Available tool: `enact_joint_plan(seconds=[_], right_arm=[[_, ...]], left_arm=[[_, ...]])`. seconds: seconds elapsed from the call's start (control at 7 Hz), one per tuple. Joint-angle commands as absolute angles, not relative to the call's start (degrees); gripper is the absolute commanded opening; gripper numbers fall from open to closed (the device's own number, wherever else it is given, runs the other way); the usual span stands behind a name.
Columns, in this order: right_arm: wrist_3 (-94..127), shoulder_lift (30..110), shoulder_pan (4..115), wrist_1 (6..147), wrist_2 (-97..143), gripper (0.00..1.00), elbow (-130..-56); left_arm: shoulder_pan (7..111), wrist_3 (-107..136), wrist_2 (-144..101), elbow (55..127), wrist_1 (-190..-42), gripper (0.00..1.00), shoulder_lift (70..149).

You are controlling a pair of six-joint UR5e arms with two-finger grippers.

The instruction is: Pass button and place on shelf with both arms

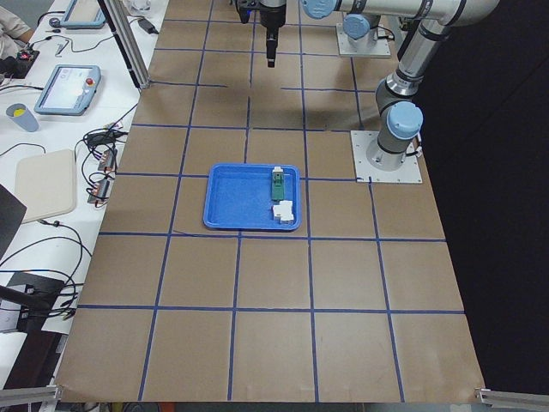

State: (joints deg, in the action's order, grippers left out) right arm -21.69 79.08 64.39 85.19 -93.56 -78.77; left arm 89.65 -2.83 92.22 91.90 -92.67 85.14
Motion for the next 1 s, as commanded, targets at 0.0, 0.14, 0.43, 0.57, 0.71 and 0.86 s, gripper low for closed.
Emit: enact_joint_plan(seconds=[0.0, 0.14, 0.43, 0.57, 0.71, 0.86], right_arm=[[-7.6, 86.2, 75.8, 80.2, -93.4, 1.00, -82.7], [-1.6, 89.1, 81.6, 80.4, -93.6, 1.00, -85.9], [6.5, 94.9, 88.7, 80.7, -93.4, 1.00, -91.0], [6.6, 96.1, 88.8, 84.0, -93.4, 1.00, -94.7], [6.7, 98.1, 89.1, 86.6, -93.4, 1.00, -98.6], [6.5, 100.3, 89.5, 87.7, -92.2, 1.00, -100.0]], left_arm=[[89.6, -3.3, 92.2, 92.1, -92.4, 1.00, 85.1], [89.6, -3.3, 92.2, 92.0, -92.4, 1.00, 85.0], [89.6, -3.3, 92.1, 92.1, -92.4, 1.00, 84.9], [89.8, -3.3, 92.2, 92.1, -92.4, 1.00, 85.0], [89.8, -3.3, 92.2, 92.2, -92.4, 1.00, 84.9], [89.8, -3.3, 92.2, 92.4, -92.4, 1.00, 85.0]])
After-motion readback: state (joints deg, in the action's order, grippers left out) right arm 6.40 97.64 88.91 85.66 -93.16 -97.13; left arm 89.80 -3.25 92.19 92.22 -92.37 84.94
